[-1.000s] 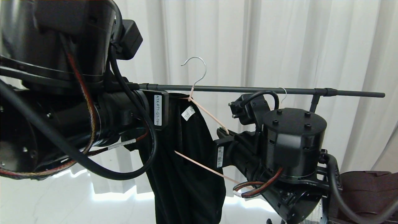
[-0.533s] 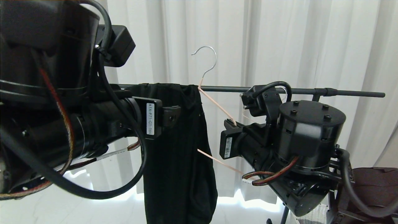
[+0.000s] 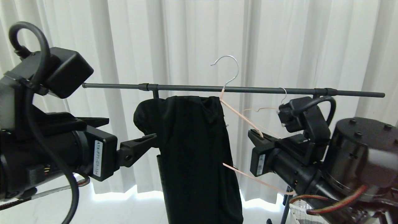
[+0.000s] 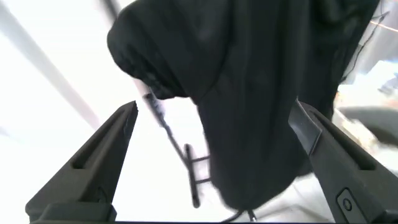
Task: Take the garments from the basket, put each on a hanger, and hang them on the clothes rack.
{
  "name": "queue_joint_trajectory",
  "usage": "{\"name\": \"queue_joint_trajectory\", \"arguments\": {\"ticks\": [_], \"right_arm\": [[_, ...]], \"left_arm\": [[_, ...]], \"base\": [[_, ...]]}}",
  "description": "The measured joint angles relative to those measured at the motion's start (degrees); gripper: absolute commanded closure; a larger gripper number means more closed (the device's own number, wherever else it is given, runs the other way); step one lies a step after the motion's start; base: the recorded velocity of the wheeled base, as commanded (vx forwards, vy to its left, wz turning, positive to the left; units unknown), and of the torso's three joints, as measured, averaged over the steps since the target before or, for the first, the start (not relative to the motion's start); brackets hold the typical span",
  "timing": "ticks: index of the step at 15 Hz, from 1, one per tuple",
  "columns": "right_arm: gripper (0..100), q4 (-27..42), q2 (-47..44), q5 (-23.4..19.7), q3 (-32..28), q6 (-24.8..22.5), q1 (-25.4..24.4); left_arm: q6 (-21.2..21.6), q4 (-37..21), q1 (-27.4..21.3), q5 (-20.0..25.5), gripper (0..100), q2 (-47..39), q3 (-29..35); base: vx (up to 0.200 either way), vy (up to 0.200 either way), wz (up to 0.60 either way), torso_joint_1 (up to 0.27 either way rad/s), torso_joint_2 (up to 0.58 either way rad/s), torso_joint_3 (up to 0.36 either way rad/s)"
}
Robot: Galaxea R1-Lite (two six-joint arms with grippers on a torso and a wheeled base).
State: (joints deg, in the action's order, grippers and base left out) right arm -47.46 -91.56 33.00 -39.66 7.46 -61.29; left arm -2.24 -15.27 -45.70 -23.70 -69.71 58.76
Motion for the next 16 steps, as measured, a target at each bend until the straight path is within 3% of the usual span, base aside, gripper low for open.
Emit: {"name": "queue_joint_trajectory", "arguments": {"ticks": [3,4,6,8,11,16], "right_arm": [[100,-0.7,5.5,-2.6,6.5,-2.0,-1.2],[100,-0.7,7.4,-3.4,8.6,-3.1,-1.8],[100,-0.7,10.6,-4.8,12.7,-4.7,-4.6],[100,-2.0,12.2,-5.0,15.6,-4.9,-7.7],[100,-3.7,13.1,-5.1,17.9,-6.9,-11.8],[100,-3.9,13.3,-5.1,18.4,-9.3,-16.4]], "left_arm": [[8.7,0.1,6.5,11.7,0,2.8,-0.5],[11.5,0.1,8.1,18.1,0,3.3,-0.5],[17.3,0.1,9.9,29.5,0,3.9,-0.7],[21.1,0.1,10.4,36.8,0,4.0,-1.6],[22.0,0.1,9.4,43.0,0,4.2,-4.7],[22.0,0.1,4.9,43.6,0,3.9,-8.7]], "base": [[0.000,0.000,0.00,0.000,0.00,0.000],[0.000,0.000,0.00,0.000,0.00,0.000],[0.000,0.000,0.00,0.000,0.00,0.000],[0.000,0.000,0.00,0.000,0.00,0.000],[0.000,0.000,0.00,0.000,0.00,0.000],[0.000,0.000,0.00,0.000,0.00,0.000]]}}
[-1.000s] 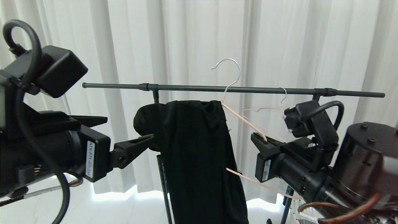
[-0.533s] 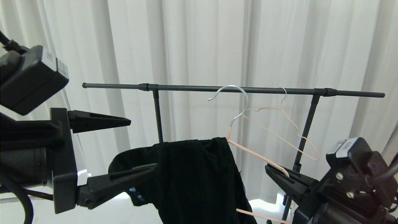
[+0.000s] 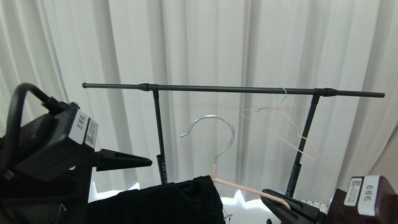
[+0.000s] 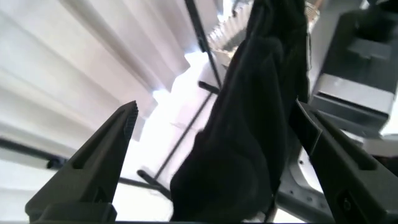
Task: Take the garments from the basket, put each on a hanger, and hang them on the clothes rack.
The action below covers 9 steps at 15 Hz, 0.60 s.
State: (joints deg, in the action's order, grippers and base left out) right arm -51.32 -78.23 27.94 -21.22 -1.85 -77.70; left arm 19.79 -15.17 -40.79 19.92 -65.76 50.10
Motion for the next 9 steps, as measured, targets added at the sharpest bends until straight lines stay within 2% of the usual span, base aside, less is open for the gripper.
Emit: {"name": "queue_joint_trajectory", "arguments": {"ticks": [7,8,9], "right_arm": [[100,0.0,-0.1,0.0,-0.1,-1.8,-1.6],[100,0.0,-0.1,0.0,-0.1,-2.2,-1.7],[100,0.0,-0.1,0.0,-0.2,-2.5,-1.9]], "left_arm": [[0.0,0.0,-4.3,0.0,0,-1.8,-1.7],[0.0,0.2,-4.3,0.0,100,-2.0,-1.7],[0.0,0.7,-4.4,0.0,100,-2.3,-1.8]], "base": [[0.000,0.000,0.00,0.000,0.00,0.000],[0.000,0.000,0.00,0.000,0.00,0.000],[0.000,0.000,0.00,0.000,0.00,0.000]]}}
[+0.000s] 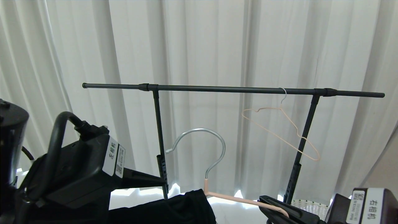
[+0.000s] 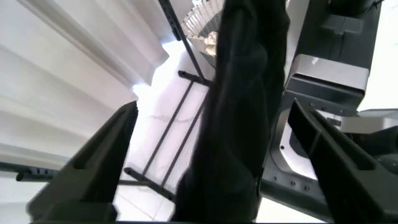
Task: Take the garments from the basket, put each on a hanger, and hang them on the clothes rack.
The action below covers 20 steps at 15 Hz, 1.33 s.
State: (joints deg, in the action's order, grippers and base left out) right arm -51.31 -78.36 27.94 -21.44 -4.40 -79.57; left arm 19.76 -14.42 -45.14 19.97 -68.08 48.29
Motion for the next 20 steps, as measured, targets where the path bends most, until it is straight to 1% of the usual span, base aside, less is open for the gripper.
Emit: {"name": "queue_joint_trajectory", "arguments": {"ticks": [4,7,8,13,18,20], "right_arm": [[100,0.1,0.1,0.0,-0.2,-0.4,-0.6],[100,0.0,0.5,0.0,-0.3,-0.4,-0.6],[0,-0.1,0.5,0.0,-0.2,-0.6,-0.6],[0,-0.1,0.8,0.2,0.1,-1.2,-0.5],[0,0.0,0.9,0.2,0.3,-0.7,-0.2],[0,0.1,0.7,0.2,0.4,1.3,0.0]], "left_arm": [[0.0,3.2,0.0,-0.1,100,-1.3,-2.3],[0.0,3.8,0.0,-0.3,100,-1.6,-3.8],[0.0,4.4,0.2,-0.4,100,-1.6,-3.9],[-0.3,5.6,1.9,-2.2,100,-1.8,-4.4],[-0.7,5.9,5.3,-9.4,100,-1.7,-4.5],[-1.2,9.6,6.6,-10.2,100,-1.5,-4.4]], "base": [[0.000,0.000,0.00,0.000,0.00,0.000],[0.000,0.000,0.00,0.000,0.00,0.000],[0.000,0.000,0.00,0.000,0.00,0.000],[0.000,0.000,0.00,0.000,0.00,0.000],[0.000,0.000,0.00,0.000,0.00,0.000],[0.000,0.000,0.00,0.000,0.00,0.000]]}}
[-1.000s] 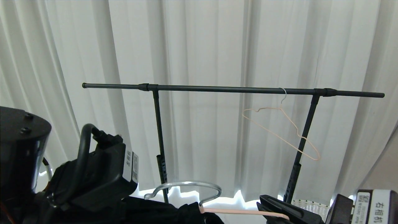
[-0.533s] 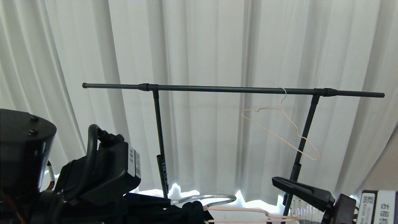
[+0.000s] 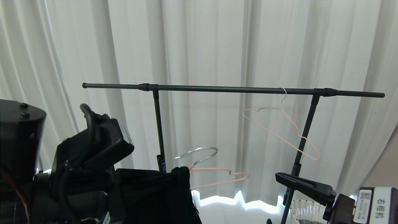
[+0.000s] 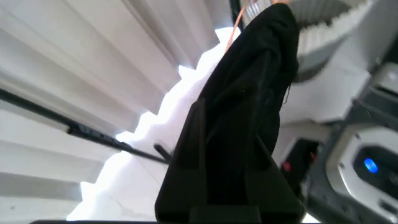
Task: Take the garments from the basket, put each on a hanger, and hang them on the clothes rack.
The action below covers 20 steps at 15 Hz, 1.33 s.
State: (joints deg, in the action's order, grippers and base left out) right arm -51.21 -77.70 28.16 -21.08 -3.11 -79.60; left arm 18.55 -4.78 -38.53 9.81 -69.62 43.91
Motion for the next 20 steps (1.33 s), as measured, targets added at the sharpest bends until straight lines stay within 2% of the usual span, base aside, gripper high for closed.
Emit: {"name": "queue_joint_trajectory", "arguments": {"ticks": [1,3,4,6,9,12,16,20], "right_arm": [[0,0.1,-0.2,0.0,0.1,1.0,0.1],[0,0.1,-1.1,0.0,0.1,6.7,0.5],[0,0.2,-2.0,-0.1,-0.4,10.5,1.2],[0,0.2,-4.4,-1.6,-2.2,16.2,4.2],[0,0.3,-8.0,-4.6,-6.7,20.5,11.0],[0,1.9,-11.6,-5.0,-12.5,24.3,14.6],[0,2.7,-16.2,-6.0,-16.3,24.6,15.0],[0,2.5,-19.6,-7.9,-17.7,24.5,11.6]], "left_arm": [[-0.8,1.3,0.3,-0.1,100,0.0,0.1],[-9.4,5.8,0.6,-0.3,100,-0.1,1.5],[-13.7,6.3,0.7,-1.0,100,-0.2,2.8],[-17.9,6.6,0.7,-2.3,100,-0.3,5.1],[-18.3,6.6,-0.4,-2.2,100,-0.1,5.9],[-18.2,6.6,-2.0,-2.2,100,0.1,6.2],[-18.2,6.7,-2.8,-2.3,100,0.2,6.4],[-18.1,6.8,-3.6,-2.3,100,0.3,6.6]], "base": [[0.000,0.000,0.00,0.000,0.00,0.000],[0.000,0.000,0.00,0.000,0.00,0.000],[0.000,0.000,0.00,0.000,0.00,0.000],[0.000,0.000,0.00,0.000,0.00,0.000],[0.000,0.000,0.00,0.000,0.00,0.000],[0.000,0.000,0.00,0.000,0.00,0.000],[0.000,0.000,0.00,0.000,0.00,0.000],[0.000,0.000,0.00,0.000,0.00,0.000]]}}
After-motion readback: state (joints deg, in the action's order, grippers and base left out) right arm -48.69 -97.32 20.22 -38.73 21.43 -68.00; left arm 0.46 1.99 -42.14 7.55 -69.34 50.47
